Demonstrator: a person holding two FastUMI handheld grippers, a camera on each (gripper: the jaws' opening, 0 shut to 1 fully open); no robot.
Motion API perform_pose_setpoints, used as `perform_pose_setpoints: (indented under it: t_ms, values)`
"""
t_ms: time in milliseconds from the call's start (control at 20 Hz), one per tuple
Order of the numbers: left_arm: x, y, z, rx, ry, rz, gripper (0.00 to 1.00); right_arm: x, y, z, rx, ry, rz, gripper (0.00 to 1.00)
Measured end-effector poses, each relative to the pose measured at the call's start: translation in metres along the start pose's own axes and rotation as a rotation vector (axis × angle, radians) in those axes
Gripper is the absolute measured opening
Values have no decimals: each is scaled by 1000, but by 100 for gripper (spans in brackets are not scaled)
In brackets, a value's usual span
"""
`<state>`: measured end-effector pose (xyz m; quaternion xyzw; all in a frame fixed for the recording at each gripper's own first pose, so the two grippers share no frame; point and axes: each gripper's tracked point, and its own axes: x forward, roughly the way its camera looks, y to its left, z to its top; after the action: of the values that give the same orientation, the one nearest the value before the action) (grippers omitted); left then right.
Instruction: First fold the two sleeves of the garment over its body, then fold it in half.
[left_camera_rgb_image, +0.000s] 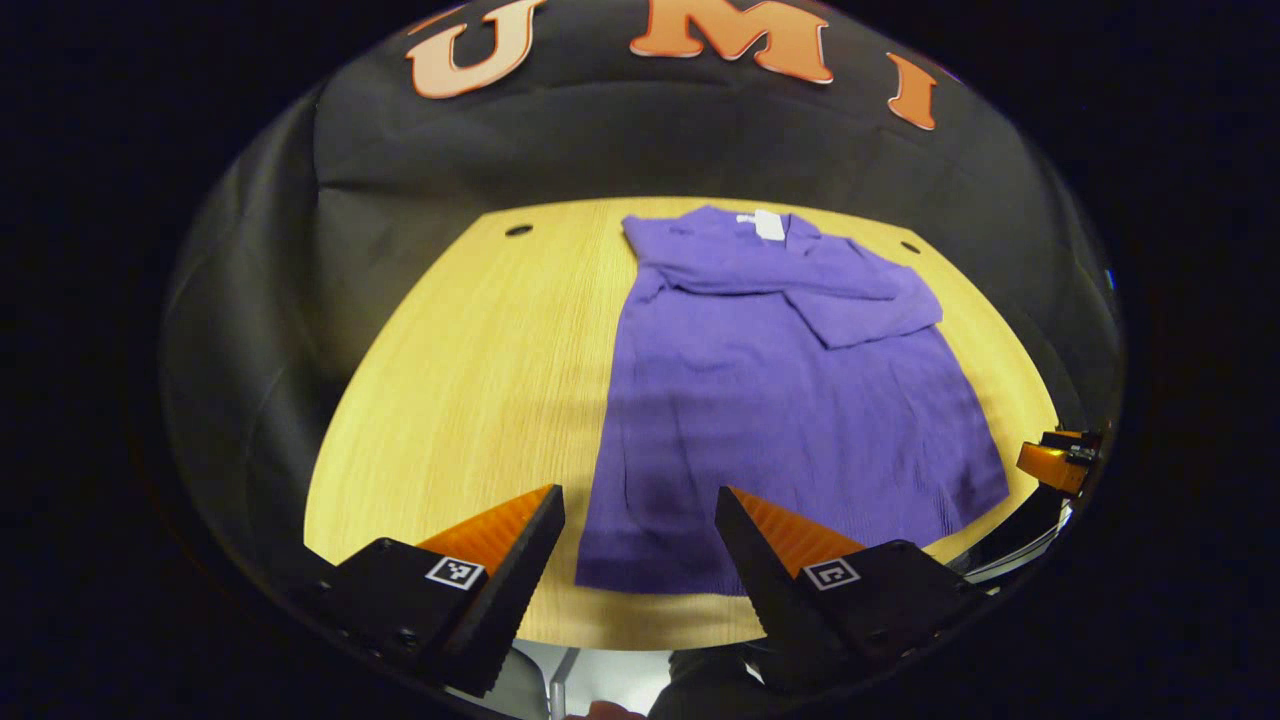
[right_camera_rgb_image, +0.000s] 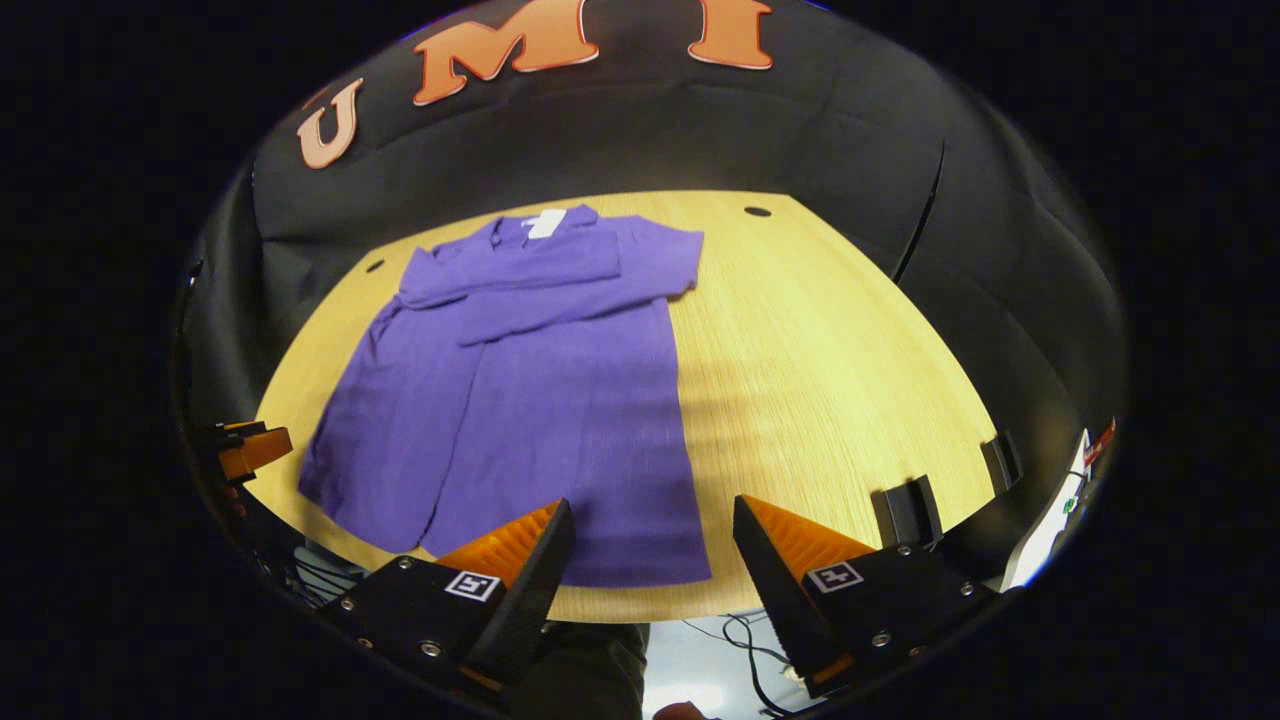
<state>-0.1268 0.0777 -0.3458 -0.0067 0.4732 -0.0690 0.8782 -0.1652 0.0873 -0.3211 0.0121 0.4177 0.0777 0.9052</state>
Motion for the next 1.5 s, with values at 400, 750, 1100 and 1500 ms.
perform_pose_setpoints:
  t_ms: [400, 750, 1100, 1500]
  values:
    - [28, 2, -52, -44, 290, 7, 100, 25, 0, -29, 25, 183, 20, 95]
    - [34, -5, -53, -72, 402, -18, 98, 36, 8, -39, 21, 291, 53, 95]
    - [46, -18, -44, -41, 505, -26, 94, 36, 2, -51, -19, 398, 21, 95]
    - [63, -41, -37, -27, 543, -73, 17, 40, 17, -42, -29, 439, 45, 19]
